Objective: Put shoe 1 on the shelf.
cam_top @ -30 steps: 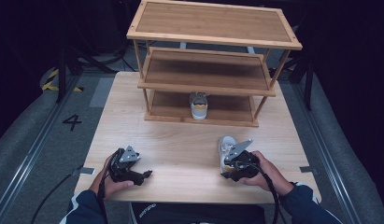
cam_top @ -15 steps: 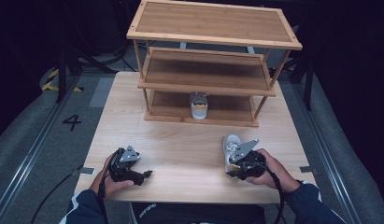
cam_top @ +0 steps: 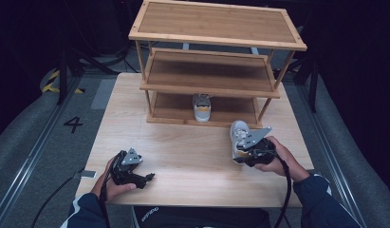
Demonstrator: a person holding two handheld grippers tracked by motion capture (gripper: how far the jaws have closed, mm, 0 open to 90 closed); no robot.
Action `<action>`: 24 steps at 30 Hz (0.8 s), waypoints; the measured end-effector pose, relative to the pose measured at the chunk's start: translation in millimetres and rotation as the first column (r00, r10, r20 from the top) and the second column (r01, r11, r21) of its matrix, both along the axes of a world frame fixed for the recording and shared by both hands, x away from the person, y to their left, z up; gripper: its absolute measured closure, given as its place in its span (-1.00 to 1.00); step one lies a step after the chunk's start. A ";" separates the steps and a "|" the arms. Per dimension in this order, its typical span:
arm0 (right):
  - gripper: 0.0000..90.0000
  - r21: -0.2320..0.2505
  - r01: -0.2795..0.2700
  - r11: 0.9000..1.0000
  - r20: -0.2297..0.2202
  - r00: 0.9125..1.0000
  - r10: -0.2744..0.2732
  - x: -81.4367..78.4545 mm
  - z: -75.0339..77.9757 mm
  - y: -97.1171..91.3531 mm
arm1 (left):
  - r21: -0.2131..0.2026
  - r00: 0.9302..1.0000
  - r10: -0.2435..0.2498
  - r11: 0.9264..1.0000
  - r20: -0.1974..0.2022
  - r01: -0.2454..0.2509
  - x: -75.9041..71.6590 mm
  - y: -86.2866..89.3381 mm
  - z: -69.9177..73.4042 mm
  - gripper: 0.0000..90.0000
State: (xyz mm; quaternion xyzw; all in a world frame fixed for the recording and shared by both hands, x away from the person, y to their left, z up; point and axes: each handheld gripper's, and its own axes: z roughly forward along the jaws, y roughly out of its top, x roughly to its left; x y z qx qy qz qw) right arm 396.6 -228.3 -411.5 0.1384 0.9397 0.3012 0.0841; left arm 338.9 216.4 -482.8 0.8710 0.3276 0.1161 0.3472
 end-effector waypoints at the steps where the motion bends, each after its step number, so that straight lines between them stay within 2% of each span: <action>1: 0.51 -0.002 0.007 1.000 0.003 1.000 -0.007 4.7 -0.6 -0.6 | 0.000 1.000 0.000 1.000 0.000 0.000 0.0 0.0 0.0 -0.72; 6: 0.51 -0.026 0.011 1.000 0.059 0.998 -0.009 34.7 -3.9 0.6 | -0.002 1.000 -0.002 1.000 -0.002 0.002 0.5 0.0 -0.1 -0.72; 7: 0.51 -0.026 0.011 1.000 0.059 0.998 -0.009 34.7 -3.9 0.6 | -0.002 1.000 -0.002 1.000 -0.002 0.002 0.5 0.0 -0.1 -0.73; 9: 0.51 -0.026 -0.027 0.999 0.074 0.997 0.029 51.5 -4.7 6.1 | 0.003 1.000 -0.007 1.000 0.003 0.007 1.1 0.3 0.1 -0.73; 12: 0.51 -0.021 -0.033 0.999 0.079 0.996 0.034 64.4 -5.1 13.8 | 0.003 1.000 -0.007 1.000 0.003 0.007 1.1 0.3 0.1 -0.73; 13: 0.51 -0.021 -0.033 0.999 0.079 0.996 0.034 64.4 -5.1 13.8 | 0.003 1.000 -0.007 1.000 0.003 0.007 1.1 0.3 0.1 -0.73; 15: 0.51 -0.024 -0.048 0.999 0.084 0.995 0.050 74.3 -5.4 22.2 | 0.003 1.000 -0.007 1.000 0.003 0.007 1.1 0.3 0.1 -0.73; 16: 0.51 -0.032 -0.046 0.998 0.101 0.994 0.049 77.7 -6.0 27.1 | 0.002 1.000 -0.005 1.000 0.001 0.005 1.0 0.2 0.1 -0.73; 18: 0.51 -0.031 -0.070 0.997 0.099 0.992 0.073 86.1 -7.0 39.9 | 0.004 1.000 -0.007 1.000 0.003 0.007 1.1 0.3 0.2 -0.73; 20: 0.51 -0.025 -0.075 0.997 0.089 0.993 0.077 87.7 -7.5 42.9 | 0.004 1.000 -0.007 1.000 0.003 0.007 1.1 0.3 0.2 -0.73; 21: 0.51 -0.036 -0.086 0.996 0.087 0.992 0.089 90.0 -9.1 50.7 | 0.004 1.000 -0.007 1.000 0.003 0.007 1.1 0.3 0.2 -0.73; 24: 0.50 -0.046 -0.094 0.994 0.080 0.992 0.098 89.4 -12.6 56.2 | 0.004 1.000 -0.007 1.000 0.003 0.007 1.1 0.3 0.2 -0.73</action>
